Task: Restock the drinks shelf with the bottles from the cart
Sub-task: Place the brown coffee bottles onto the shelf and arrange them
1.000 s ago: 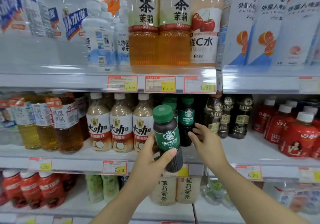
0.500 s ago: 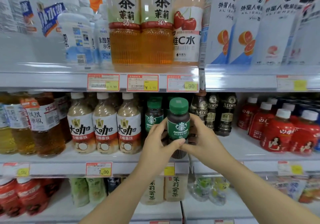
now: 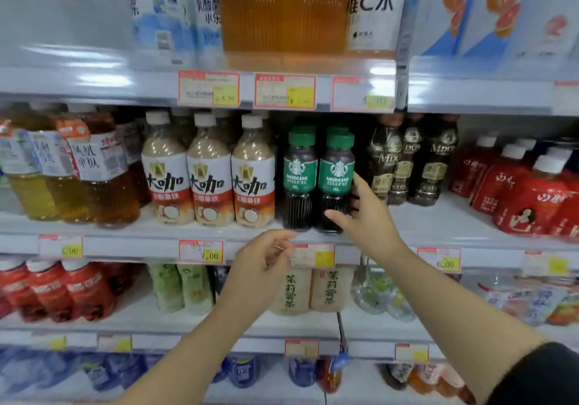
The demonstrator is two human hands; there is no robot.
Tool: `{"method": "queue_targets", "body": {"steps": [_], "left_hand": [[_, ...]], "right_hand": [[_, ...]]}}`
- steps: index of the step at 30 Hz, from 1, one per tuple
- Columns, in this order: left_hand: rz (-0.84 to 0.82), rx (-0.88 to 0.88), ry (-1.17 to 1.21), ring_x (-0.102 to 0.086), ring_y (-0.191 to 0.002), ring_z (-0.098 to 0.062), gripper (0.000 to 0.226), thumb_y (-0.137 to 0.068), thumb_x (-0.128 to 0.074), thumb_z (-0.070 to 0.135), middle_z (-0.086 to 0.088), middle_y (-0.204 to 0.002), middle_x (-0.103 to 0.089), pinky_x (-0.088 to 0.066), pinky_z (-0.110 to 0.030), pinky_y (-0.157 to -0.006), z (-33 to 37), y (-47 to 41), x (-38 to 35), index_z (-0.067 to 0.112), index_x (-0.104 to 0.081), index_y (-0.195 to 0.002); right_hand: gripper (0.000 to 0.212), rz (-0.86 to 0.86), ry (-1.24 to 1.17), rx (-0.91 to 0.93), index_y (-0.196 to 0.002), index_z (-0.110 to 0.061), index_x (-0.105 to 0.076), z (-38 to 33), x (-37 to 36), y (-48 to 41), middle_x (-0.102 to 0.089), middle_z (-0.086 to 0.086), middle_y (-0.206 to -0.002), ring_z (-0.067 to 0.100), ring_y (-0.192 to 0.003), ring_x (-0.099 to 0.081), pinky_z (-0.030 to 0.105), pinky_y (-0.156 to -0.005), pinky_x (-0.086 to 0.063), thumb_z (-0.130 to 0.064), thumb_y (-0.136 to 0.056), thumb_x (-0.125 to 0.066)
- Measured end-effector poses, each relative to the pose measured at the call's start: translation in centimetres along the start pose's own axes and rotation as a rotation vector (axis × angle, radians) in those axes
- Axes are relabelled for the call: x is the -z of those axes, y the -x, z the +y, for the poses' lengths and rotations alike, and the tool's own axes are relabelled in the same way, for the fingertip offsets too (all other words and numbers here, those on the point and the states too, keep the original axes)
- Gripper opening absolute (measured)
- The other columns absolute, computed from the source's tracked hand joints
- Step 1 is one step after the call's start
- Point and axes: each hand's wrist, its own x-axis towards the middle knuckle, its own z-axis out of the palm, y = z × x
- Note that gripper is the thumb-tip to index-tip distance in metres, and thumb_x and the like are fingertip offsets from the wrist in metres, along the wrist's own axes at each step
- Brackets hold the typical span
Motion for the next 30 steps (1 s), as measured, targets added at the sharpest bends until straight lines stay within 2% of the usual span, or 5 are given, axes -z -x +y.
{"method": "queue_targets", "body": {"steps": [5, 10, 21, 24, 30], "left_hand": [[-0.035, 0.102, 0.002, -0.059, -0.088, 0.005, 0.027, -0.093, -0.054, 0.017, 0.021, -0.094, -0.063, -0.043, -0.006, -0.074, -5.3, 5.3, -0.7, 0.044, -0.056, -0.096], [-0.064, 0.324, -0.035, -0.059, -0.073, 0.002, 0.021, -0.091, -0.054, 0.003, 0.008, -0.088, -0.064, -0.043, -0.008, -0.071, -14.2, 12.9, -2.8, 0.017, -0.062, -0.104], [-0.037, 0.984, -0.149, -0.06, -0.068, -0.007, 0.019, -0.092, -0.054, 0.015, 0.004, -0.085, -0.065, -0.043, -0.008, -0.054, -33.2, 31.6, -8.2, 0.029, -0.063, -0.101], [-0.122, 1.131, -0.142, -0.062, -0.073, -0.013, 0.022, -0.093, -0.051, 0.016, 0.006, -0.088, -0.064, -0.041, -0.005, -0.052, -37.9, 35.3, -11.9, 0.024, -0.062, -0.11], [-0.35, 1.323, -0.1, -0.058, -0.095, -0.015, 0.042, -0.092, -0.053, 0.019, -0.003, -0.125, -0.056, -0.047, -0.022, -0.072, -46.0, 39.7, -18.6, 0.02, -0.045, -0.133]], "right_hand": [[0.037, 0.253, 0.108, 0.193, -0.125, -0.009, -0.052, 2.0, -2.4, 9.2, -0.051, -0.003, -0.109, 0.005, -0.1, -0.05, 0.012, -0.088, -0.04, -0.009, -0.089, -0.058], [0.015, -0.182, 0.165, -0.017, -0.095, -0.014, -0.065, 9.3, -10.0, 21.6, -0.064, 0.001, -0.086, 0.009, -0.074, -0.052, 0.024, -0.068, -0.046, -0.012, -0.084, -0.054], [0.028, -1.019, 0.256, -0.758, -0.116, -0.012, -0.06, 25.7, -23.3, 37.2, -0.057, -0.001, -0.094, 0.022, -0.088, -0.059, 0.036, -0.078, -0.048, -0.017, -0.088, -0.061], [0.038, -1.116, 0.302, -0.889, -0.123, -0.012, -0.054, 30.7, -26.0, 41.4, -0.064, 0.01, -0.1, 0.032, -0.086, -0.063, 0.043, -0.075, -0.053, -0.018, -0.087, -0.062], [0.056, -1.071, 0.337, -0.829, -0.136, -0.016, -0.037, 37.8, -30.2, 46.4, -0.06, 0.001, -0.093, 0.01, -0.061, -0.047, 0.023, -0.052, -0.033, -0.024, -0.087, -0.063]]}}
